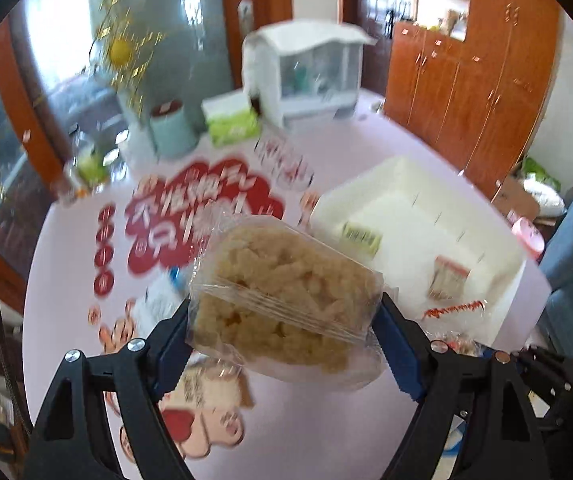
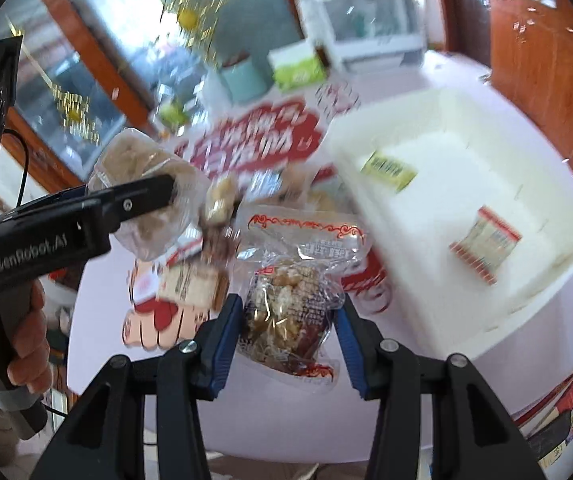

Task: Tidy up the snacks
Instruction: 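Carry both bags over the white bin and open both tools to release them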

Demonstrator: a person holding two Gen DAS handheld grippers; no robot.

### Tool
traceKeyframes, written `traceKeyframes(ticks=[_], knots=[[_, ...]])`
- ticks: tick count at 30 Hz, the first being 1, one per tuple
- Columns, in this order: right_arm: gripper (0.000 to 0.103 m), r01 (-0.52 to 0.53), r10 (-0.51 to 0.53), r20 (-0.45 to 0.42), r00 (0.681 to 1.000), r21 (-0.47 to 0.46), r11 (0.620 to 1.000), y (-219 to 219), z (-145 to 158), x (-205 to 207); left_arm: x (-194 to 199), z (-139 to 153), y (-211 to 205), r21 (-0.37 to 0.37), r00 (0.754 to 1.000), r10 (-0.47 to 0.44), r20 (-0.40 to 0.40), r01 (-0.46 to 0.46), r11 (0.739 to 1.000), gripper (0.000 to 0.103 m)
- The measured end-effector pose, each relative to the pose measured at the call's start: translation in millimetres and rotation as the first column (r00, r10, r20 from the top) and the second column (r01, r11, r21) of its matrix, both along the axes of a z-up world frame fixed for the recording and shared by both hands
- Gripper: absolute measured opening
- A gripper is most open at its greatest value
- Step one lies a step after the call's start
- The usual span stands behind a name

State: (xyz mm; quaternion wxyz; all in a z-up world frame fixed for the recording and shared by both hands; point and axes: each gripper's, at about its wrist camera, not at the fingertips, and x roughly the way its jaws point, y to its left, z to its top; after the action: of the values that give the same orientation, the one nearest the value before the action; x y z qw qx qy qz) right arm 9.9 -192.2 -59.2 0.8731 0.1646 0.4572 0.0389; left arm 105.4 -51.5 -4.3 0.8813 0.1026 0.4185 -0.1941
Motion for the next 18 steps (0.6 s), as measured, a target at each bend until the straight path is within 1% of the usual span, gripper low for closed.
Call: traceKeyframes(ticks=[3, 5, 9, 13, 18], knots=[[0.047, 0.071, -0.072, 0.049, 0.996, 0.021, 0.997, -27.9, 17.4, -5.8, 2.9, 17.1, -21.4, -0.020, 0.999, -0.016, 0.031, 0.016, 1.000, 0.082], [0.047, 0.117, -0.118, 0.079, 0.990, 0.014, 0.993, -42.9, 26.6, -8.8, 2.5, 26.5, -38.6, -0.019, 0.998, -0.034, 0.055, 0.035, 0.999, 0.082], [0.047, 0.193, -0.191, 0.132, 0.973, -0.008, 0.981, -70.2, 41.0, -18.1, 0.9, 34.8, -66.1, -0.003, 0.994, -0.057, 0.093, 0.057, 0.998, 0.082], [0.048, 0.242, -0.236, 0.150, 0.960, -0.020, 0.970, -90.2, 42.8, -20.2, 2.4, 39.0, -90.1, 0.002, 0.992, -0.067, 0.111, 0.067, 0.998, 0.082], [0.048, 0.271, -0.265, 0.131, 0.955, -0.028, 0.962, -112.5, 36.2, -14.5, 5.6, 37.6, -116.6, 0.025, 0.989, -0.077, 0.123, 0.075, 0.997, 0.082]])
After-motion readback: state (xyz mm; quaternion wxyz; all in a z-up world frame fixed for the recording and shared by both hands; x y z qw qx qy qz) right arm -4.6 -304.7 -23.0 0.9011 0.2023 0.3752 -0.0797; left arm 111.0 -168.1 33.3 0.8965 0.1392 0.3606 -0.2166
